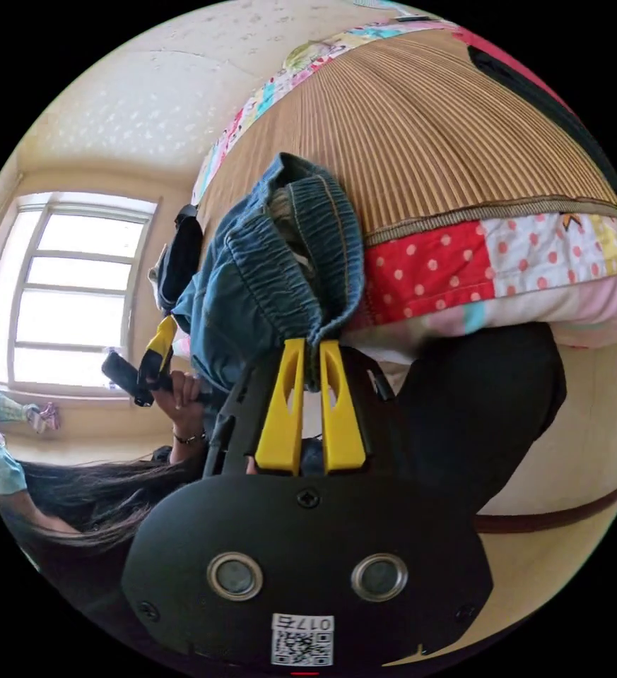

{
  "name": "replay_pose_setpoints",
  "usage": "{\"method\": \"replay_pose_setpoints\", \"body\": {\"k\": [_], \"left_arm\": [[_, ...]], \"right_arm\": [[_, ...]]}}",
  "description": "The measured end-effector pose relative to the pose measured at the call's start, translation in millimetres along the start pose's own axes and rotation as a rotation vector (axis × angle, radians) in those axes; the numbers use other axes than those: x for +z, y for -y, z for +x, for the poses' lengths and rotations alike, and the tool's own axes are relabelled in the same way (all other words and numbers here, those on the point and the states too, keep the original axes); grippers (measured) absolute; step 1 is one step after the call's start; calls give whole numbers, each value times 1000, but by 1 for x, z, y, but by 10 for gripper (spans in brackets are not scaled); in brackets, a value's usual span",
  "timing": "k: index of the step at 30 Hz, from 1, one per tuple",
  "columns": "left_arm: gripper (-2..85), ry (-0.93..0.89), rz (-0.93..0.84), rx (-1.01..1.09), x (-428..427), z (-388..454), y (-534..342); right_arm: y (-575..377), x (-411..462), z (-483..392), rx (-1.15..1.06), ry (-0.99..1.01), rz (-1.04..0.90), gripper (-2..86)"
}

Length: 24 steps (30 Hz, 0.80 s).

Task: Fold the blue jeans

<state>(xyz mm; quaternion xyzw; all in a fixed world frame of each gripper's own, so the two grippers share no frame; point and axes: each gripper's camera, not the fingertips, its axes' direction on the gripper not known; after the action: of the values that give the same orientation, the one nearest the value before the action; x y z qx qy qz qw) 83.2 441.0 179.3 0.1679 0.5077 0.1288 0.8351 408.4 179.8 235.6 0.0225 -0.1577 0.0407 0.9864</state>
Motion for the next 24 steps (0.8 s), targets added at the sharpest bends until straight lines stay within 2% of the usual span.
{"method": "replay_pose_setpoints", "body": {"k": [3,6,12,18,20,22,24], "left_arm": [[81,-32,32,29,-3,11,5],[95,6,108,49,-17,23,15],[162,49,179,10,-38,33,27],[146,272,227,-171,-46,15,20],[111,255,247,-205,-49,1,16],[78,160,267,-182,-51,-13,14],[63,93,296,-219,-55,-34,11]], "right_arm": [[-8,-21,-72,-184,-143,156,33],[-15,-41,-154,-409,-90,271,28],[-6,-6,-270,-695,24,176,28],[-6,97,-319,-779,162,-142,46],[-17,112,-319,-815,162,-142,58],[-26,104,-306,-839,202,-79,65],[-33,81,-272,-825,302,2,61]]}}
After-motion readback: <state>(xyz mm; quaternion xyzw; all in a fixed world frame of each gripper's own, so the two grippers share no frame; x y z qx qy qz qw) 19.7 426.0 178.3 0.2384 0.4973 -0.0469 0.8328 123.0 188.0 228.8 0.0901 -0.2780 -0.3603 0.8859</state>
